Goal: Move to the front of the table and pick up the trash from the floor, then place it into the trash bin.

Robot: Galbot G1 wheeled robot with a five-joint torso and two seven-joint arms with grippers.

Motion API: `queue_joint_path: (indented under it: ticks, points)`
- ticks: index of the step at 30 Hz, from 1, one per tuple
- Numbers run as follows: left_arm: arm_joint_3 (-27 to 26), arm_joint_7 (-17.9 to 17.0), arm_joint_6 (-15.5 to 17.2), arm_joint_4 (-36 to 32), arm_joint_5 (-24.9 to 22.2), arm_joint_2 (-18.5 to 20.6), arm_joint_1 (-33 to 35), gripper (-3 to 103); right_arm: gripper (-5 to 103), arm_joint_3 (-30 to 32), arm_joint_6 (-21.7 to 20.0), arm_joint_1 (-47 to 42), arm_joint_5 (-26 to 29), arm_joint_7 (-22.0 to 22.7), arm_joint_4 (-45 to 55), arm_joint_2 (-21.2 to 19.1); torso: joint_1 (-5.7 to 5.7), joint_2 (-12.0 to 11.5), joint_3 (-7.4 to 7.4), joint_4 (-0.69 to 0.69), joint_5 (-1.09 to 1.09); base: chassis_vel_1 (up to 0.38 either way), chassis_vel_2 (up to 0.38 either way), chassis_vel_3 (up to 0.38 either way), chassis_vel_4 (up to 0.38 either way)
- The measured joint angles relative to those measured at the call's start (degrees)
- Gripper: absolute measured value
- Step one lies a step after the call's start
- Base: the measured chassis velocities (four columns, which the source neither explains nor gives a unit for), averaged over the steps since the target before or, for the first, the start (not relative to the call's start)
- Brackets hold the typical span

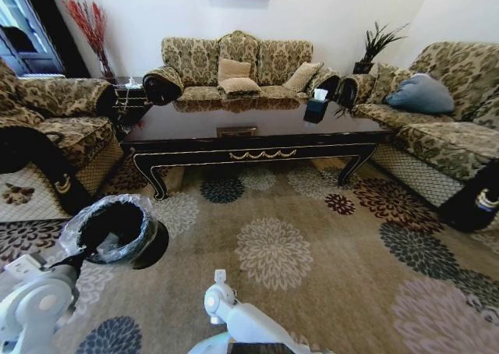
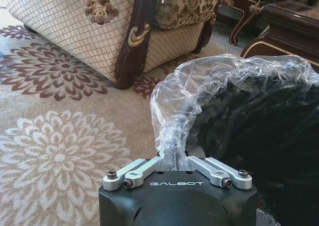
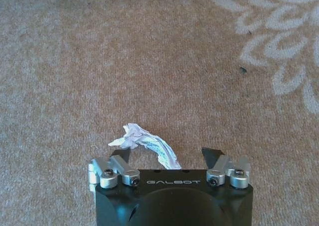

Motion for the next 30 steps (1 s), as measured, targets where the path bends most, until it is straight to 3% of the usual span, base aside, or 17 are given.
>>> queue_joint_path:
  ticks: [2, 4, 8, 10, 18, 22, 30]
  points:
    - [0.0, 0.0, 0.0, 0.1, 0.0, 0.0, -0.1, 2, 71, 0.0, 0.0, 0.0, 0.1, 0.0, -0.1, 0.0, 0.00, 0.0, 0.00, 0.00, 0.00, 0.000, 0.000, 0.000, 0.000]
    - [0.0, 0.0, 0.0, 0.1, 0.0, 0.0, -0.1, 2, 71, 0.0, 0.0, 0.1, 0.1, 0.0, -0.1, 0.0, 0.00, 0.0, 0.00, 0.00, 0.01, 0.000, 0.000, 0.000, 0.000]
    - [0.2, -0.1, 0.0, 0.2, 0.1, 0.0, -0.2, 2, 49, -0.1, 0.0, 0.1, 0.1, 0.0, -0.1, 0.0, 0.00, 0.0, 0.00, -0.01, 0.00, 0.000, 0.000, 0.000, 0.000]
    - [0.2, -0.1, 0.0, 0.2, 0.1, 0.0, -0.2, 2, 49, -0.1, 0.0, 0.1, 0.2, 0.0, -0.1, 0.0, 0.00, 0.0, 0.00, -0.01, 0.00, 0.000, 0.000, 0.000, 0.000]
    - [0.2, -0.3, 0.0, 0.1, -0.1, 0.3, -0.3, 2, 11, -0.2, 0.2, 0.1, 0.2, -0.1, 0.0, 0.0, 0.00, 0.0, 0.00, -0.01, 0.01, 0.000, 0.000, 0.000, 0.000]
    - [0.2, -0.4, 0.0, 0.0, -0.2, 0.4, -0.4, 2, 2, -0.3, 0.9, 0.1, 0.1, -0.2, 0.5, 0.0, 0.00, 0.0, 0.00, 0.00, 0.02, 0.000, 0.000, 0.000, 0.000]
    - [0.6, -0.4, 0.0, 0.1, -0.2, 0.2, -0.3, 2, 0, -1.2, 4.1, 0.1, -4.0, -2.8, 4.9, -1.1, 0.00, 0.0, 0.00, -0.01, 0.10, 0.000, 0.000, 0.000, 0.000]
